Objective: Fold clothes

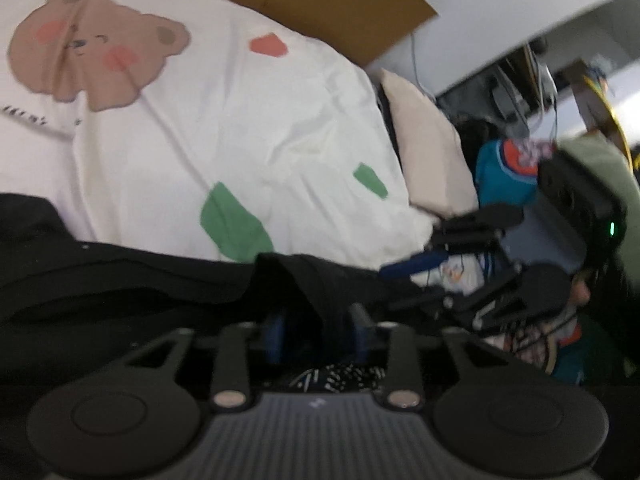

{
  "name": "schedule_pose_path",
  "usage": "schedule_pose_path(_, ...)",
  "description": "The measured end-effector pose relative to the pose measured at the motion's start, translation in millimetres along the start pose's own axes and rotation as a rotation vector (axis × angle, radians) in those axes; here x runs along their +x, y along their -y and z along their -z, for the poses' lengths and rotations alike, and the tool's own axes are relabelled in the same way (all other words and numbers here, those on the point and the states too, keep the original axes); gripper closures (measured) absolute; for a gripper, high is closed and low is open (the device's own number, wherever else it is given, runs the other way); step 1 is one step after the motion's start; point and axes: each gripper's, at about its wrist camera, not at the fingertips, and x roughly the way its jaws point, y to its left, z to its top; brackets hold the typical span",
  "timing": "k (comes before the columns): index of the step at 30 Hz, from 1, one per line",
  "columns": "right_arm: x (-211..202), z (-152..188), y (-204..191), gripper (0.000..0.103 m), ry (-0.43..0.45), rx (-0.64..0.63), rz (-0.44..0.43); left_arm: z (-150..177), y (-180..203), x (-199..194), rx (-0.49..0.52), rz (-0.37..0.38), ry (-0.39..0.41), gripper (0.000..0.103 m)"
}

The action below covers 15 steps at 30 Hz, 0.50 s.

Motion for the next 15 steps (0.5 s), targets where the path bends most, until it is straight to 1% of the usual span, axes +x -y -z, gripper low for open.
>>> schedule_pose_path(1,-0.1,-0.2,0.2,0.061,0.001,0.002,0.000,-1.5,-2.9,0.0,-0.022,0.006,0.005,0.054)
schedule_pose_path(2,-0.2,-0.3,0.5,0.061,0.003,0.003,0.000,-3.0,-5.8,0.3,-0.044,0.013,0.010,0.053)
schedule_pose_path(6,-0.5,-1.0,1.4,0.061,0.009,0.009,0.000,-8.3,-18.2,8.0,-0.149,0.054,0.005,0.051)
schedule_pose_path(9,-0.8,-1.5,2.1,0.061,0.013,0.014,0.000,-10.6,-25.7,10.3,-0.200,0.071,0.014,0.047)
schedule_pose_path(12,-1.0,-2.1,2.8,0.061,0.018,0.018,-0.001,-12.4,-34.8,17.5,-0.270,0.097,0.015,0.047)
schedule_pose_path(14,-1.2,-2.4,3.3,0.061,0.021,0.021,-0.001,-12.1,-42.2,22.1,-0.325,0.103,0.020,0.050)
schedule_pose_path(15,-1.3,-2.6,3.5,0.061,0.022,0.023,-0.001,-12.0,-46.2,24.8,-0.354,0.106,0.024,0.053)
